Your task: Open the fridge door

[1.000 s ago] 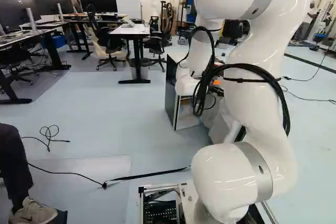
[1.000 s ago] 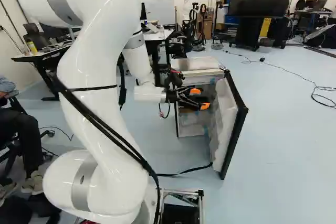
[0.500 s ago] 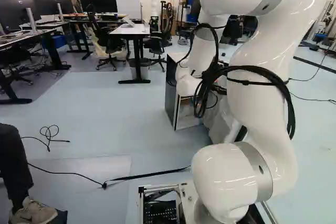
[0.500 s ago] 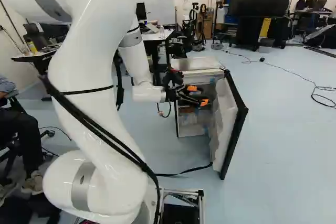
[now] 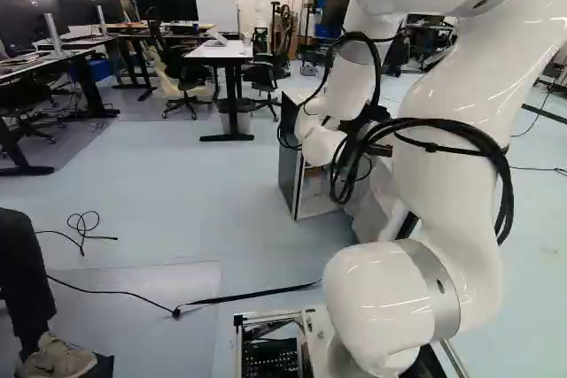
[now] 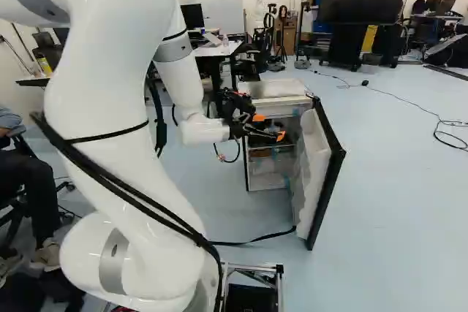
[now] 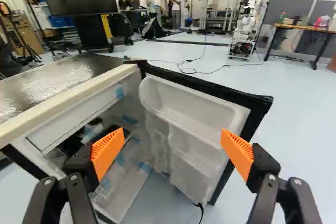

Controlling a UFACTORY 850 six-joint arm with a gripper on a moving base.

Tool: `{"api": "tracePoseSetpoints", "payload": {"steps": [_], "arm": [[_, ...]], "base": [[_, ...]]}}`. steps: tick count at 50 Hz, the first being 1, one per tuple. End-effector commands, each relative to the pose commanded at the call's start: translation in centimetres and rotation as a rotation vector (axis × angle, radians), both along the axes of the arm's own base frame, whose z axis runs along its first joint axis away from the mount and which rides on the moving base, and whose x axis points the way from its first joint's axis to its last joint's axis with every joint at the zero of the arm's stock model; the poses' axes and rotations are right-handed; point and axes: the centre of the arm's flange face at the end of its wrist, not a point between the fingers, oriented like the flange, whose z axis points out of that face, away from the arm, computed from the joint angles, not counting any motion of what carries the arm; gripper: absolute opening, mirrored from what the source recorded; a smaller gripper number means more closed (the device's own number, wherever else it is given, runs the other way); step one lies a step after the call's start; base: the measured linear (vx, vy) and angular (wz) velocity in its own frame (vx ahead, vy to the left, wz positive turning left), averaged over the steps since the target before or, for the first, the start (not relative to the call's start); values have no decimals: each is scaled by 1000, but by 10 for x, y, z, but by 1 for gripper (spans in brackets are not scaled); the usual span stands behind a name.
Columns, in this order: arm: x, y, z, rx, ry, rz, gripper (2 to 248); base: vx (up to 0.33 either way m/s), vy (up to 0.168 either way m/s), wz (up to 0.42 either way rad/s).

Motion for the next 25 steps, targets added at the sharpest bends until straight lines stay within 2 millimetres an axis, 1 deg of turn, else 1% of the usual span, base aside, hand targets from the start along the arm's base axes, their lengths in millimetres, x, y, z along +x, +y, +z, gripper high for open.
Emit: {"api": "tracePoseSetpoints", "payload": {"steps": [25], "arm": [[-28, 16, 17, 20, -9, 268, 247]], "base": [[0, 0, 0]]}}
